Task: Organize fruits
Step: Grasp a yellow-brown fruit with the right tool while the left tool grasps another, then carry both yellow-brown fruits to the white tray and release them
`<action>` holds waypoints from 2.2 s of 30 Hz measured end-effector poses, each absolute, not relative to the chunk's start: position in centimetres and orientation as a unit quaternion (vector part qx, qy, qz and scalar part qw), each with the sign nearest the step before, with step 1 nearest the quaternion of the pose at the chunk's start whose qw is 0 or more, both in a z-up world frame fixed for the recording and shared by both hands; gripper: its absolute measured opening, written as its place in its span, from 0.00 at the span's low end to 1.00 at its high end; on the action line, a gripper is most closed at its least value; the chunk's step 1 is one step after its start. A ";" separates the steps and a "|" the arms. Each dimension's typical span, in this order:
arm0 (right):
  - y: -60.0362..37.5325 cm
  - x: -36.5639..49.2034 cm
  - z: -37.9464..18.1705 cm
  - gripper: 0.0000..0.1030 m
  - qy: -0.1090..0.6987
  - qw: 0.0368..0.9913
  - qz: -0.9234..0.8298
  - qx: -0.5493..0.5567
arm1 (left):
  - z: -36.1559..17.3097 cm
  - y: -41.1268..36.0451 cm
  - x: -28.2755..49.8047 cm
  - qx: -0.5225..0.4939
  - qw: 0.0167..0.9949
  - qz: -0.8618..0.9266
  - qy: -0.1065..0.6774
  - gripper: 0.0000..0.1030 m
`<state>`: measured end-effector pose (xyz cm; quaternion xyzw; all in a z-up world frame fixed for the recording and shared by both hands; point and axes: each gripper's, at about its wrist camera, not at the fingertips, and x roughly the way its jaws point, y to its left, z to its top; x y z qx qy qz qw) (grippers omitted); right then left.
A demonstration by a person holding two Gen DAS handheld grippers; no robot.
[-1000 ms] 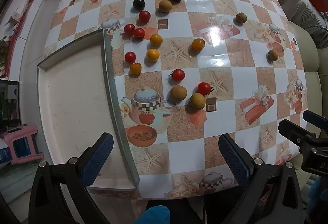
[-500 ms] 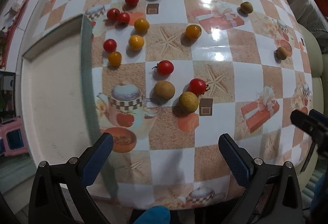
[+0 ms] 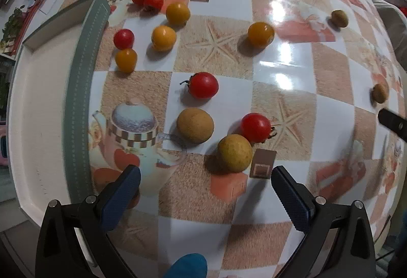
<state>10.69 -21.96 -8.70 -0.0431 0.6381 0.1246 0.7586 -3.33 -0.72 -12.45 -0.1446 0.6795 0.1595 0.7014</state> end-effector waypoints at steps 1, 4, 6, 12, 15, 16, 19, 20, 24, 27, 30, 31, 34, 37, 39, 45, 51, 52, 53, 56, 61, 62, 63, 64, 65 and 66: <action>-21.7 11.1 -8.8 1.00 0.637 0.759 0.126 -0.044 | -12.8 -0.8 -3.4 -0.144 0.700 0.161 0.681 1.00; -21.0 11.9 -9.0 1.00 0.629 0.764 0.135 -0.052 | -13.4 -1.6 -2.4 -0.162 0.702 0.167 0.673 1.00; -20.2 12.4 -9.2 0.99 0.627 0.764 0.141 -0.059 | -13.5 -1.7 -2.5 -0.169 0.703 0.174 0.668 1.00; -18.0 12.6 -9.9 0.71 0.620 0.767 0.141 -0.089 | -14.0 -0.5 -2.1 -0.176 0.679 0.168 0.693 1.00; -17.4 12.5 -9.3 0.45 0.610 0.773 0.144 -0.094 | -13.8 -0.1 -1.6 -0.172 0.690 0.164 0.684 0.89; -17.6 12.9 -8.9 0.31 0.609 0.774 0.146 -0.093 | -13.4 -0.2 -1.1 -0.168 0.695 0.160 0.680 0.79; -18.4 13.0 -7.4 0.27 0.611 0.772 0.159 -0.068 | -12.3 -1.0 -0.7 -0.154 0.708 0.146 0.674 0.50; -18.3 12.9 -7.2 0.27 0.614 0.770 0.160 -0.064 | -12.1 -1.1 -0.6 -0.149 0.712 0.142 0.672 0.35; -19.6 11.4 -6.8 0.27 0.621 0.762 0.176 -0.049 | -11.5 -1.4 -0.4 -0.154 0.717 0.121 0.669 0.26; -20.0 9.6 -6.2 0.27 0.627 0.756 0.184 -0.031 | -11.3 -1.2 -0.7 -0.152 0.718 0.111 0.670 0.26; -20.8 8.3 -7.5 0.27 0.641 0.744 0.186 -0.011 | -10.7 -1.1 -1.6 -0.147 0.722 0.100 0.668 0.26; -20.6 8.0 -7.5 0.27 0.643 0.742 0.187 -0.009 | -10.3 -0.9 -1.8 -0.142 0.725 0.096 0.667 0.26; -20.4 6.8 -6.9 0.27 0.647 0.738 0.193 -0.007 | -9.0 -0.6 -2.4 -0.140 0.730 0.085 0.663 0.26; -19.6 5.7 -6.0 0.27 0.645 0.738 0.198 -0.013 | -8.1 0.0 -2.9 -0.137 0.736 0.080 0.658 0.26; -18.6 5.4 -5.6 0.27 0.646 0.737 0.199 -0.016 | -7.3 0.7 -3.8 -0.138 0.742 0.077 0.651 0.26; -14.8 4.1 -4.1 0.27 0.641 0.734 0.224 -0.032 | -5.4 3.7 -5.3 -0.148 0.750 0.082 0.640 0.26; -9.5 2.5 -2.9 0.27 0.636 0.724 0.262 -0.051 | -4.9 7.7 -7.6 -0.161 0.750 0.112 0.631 0.26; -8.5 2.2 -2.8 0.27 0.635 0.722 0.268 -0.055 | -4.9 8.2 -7.8 -0.163 0.750 0.116 0.630 0.26; -7.5 1.9 -2.7 0.27 0.634 0.720 0.275 -0.060 | -4.7 9.1 -8.3 -0.167 0.750 0.122 0.629 0.26; -4.0 0.8 -2.3 0.27 0.631 0.712 0.301 -0.072 | -4.7 11.7 -9.9 -0.172 0.747 0.144 0.626 0.26; 1.9 -1.6 -2.5 0.27 0.628 0.692 0.343 -0.094 | -5.5 15.6 -12.1 -0.180 0.735 0.174 0.630 0.26; 2.8 -1.9 -2.6 0.27 0.629 0.688 0.349 -0.096 | -5.8 16.2 -12.6 -0.180 0.733 0.179 0.632 0.26; 3.8 -2.4 -2.8 0.27 0.630 0.684 0.355 -0.099 | -6.0 16.9 -13.0 -0.180 0.730 0.184 0.633 0.26; 4.6 -2.8 -3.0 0.27 0.630 0.680 0.360 -0.103 | -6.3 17.5 -13.4 -0.181 0.727 0.187 0.635 0.26; 5.6 -3.2 -3.2 0.27 0.631 0.676 0.365 -0.107 | -6.5 18.1 -13.8 -0.182 0.725 0.191 0.636 0.26; 6.3 -3.6 -3.5 0.27 0.632 0.672 0.370 -0.111 | -6.8 18.8 -14.2 -0.183 0.723 0.194 0.638 0.26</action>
